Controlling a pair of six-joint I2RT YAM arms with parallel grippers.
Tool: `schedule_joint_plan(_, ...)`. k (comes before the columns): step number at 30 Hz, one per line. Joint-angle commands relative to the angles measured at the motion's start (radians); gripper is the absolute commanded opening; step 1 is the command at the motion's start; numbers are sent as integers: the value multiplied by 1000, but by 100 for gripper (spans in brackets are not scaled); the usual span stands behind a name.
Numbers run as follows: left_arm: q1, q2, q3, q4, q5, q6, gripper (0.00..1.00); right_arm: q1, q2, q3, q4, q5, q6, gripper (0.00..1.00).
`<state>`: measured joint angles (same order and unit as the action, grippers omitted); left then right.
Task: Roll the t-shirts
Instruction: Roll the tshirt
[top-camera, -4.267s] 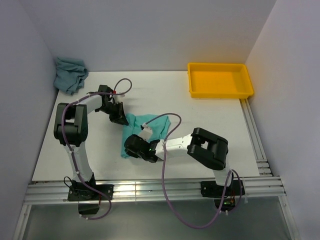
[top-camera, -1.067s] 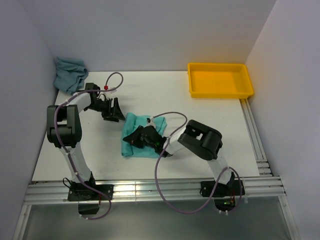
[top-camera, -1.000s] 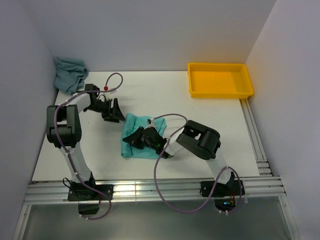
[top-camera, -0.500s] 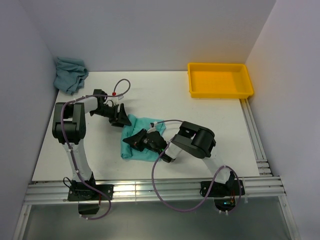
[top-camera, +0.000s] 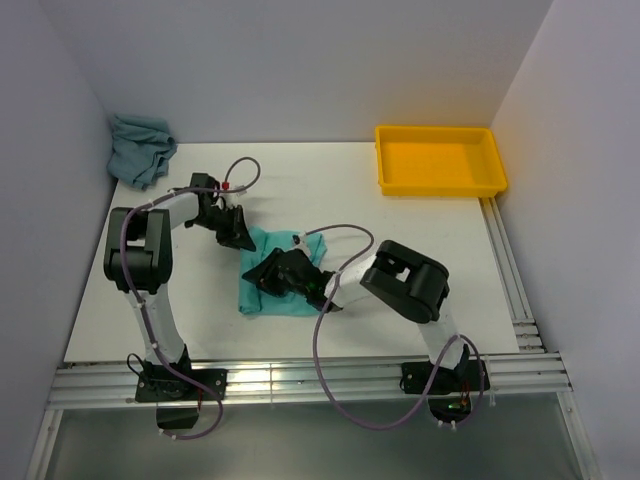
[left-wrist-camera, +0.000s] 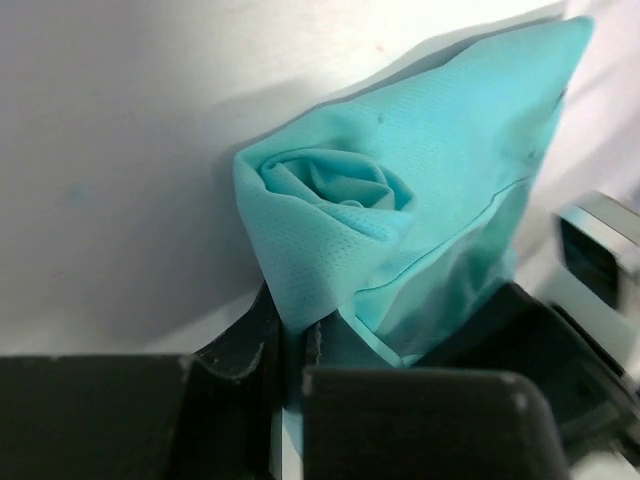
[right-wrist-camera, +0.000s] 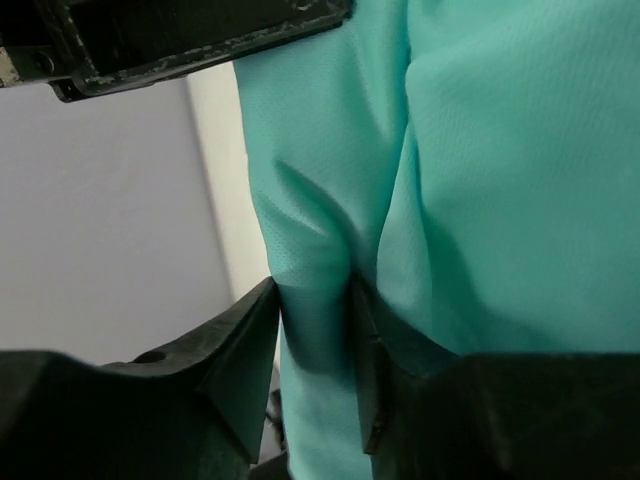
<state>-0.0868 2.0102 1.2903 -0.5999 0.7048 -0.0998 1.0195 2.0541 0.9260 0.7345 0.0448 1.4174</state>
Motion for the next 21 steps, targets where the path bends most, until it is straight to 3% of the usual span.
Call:
schedule_joint_plan(1, -10, -88, 24, 15, -229, -23, 0, 33, -89, 106, -347, 125, -119, 43)
schedule_joint_plan(9, -18, -114, 21, 3, -330, -32, 0, 125, -71, 410, -938, 331, -213, 48)
schedule_joint_plan(15, -33, -108, 21, 3, -369, -46, 0, 175, 12, 708, -1226, 469, -270, 50)
schedule_joint_plan(21, -48, -84, 32, -1, -381, -64, 0, 194, 153, 956, -1409, 555, -314, 50)
